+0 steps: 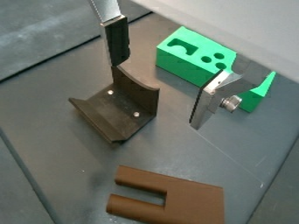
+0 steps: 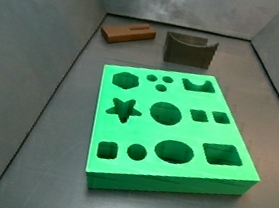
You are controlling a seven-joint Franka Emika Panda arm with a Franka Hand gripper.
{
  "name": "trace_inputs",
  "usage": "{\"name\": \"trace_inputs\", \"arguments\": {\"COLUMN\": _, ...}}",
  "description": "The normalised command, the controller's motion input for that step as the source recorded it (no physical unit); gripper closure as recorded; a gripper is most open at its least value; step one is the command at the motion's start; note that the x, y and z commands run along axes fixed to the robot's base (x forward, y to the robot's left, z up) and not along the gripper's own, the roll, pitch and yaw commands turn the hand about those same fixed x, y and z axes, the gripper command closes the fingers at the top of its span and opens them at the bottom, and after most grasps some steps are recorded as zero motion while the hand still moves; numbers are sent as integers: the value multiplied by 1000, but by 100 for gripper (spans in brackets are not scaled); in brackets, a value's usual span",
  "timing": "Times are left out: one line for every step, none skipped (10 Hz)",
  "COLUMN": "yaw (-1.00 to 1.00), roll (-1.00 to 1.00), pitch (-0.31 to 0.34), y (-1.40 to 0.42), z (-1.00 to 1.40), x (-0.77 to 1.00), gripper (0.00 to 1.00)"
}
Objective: Pick up the square-circle object. Move up. Place the square-circle object on the fixture. Regrasp the square-circle object. Rotate the square-circle object. Move to above the board. Insert the square-circle object.
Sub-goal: Pick up the square-circle object.
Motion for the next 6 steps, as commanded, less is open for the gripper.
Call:
{"name": "trace_inputs", "arguments": {"yaw": -900, "roll": 0, "pitch": 0, "y": 129, "z": -583, "x": 237, "gripper": 0}}
{"name": "trace_inputs", "arguments": {"yaw": -974, "roll": 0, "pitch": 0, "y": 91, "z": -651, "x": 71, "gripper": 0}}
{"name": "trace_inputs", "arguments": {"yaw": -971, "roll": 0, "pitch": 10, "y": 100, "z": -671, "x": 54, "gripper": 0}}
{"name": "trace_inputs", "arguments": {"yaw": -994, "roll": 0, "pitch": 1, "y": 74, "z": -646, "x": 29, "gripper": 0}}
{"name": "trace_inputs", "arguments": {"yaw": -786, "roll": 0, "pitch": 64, "y": 269, "z": -757, "x": -54, "gripper": 0}}
{"name": "trace_inputs", "arguments": {"yaw": -674, "roll": 0, "pitch": 109, "y": 383, "z": -863, "x": -140, "gripper": 0}}
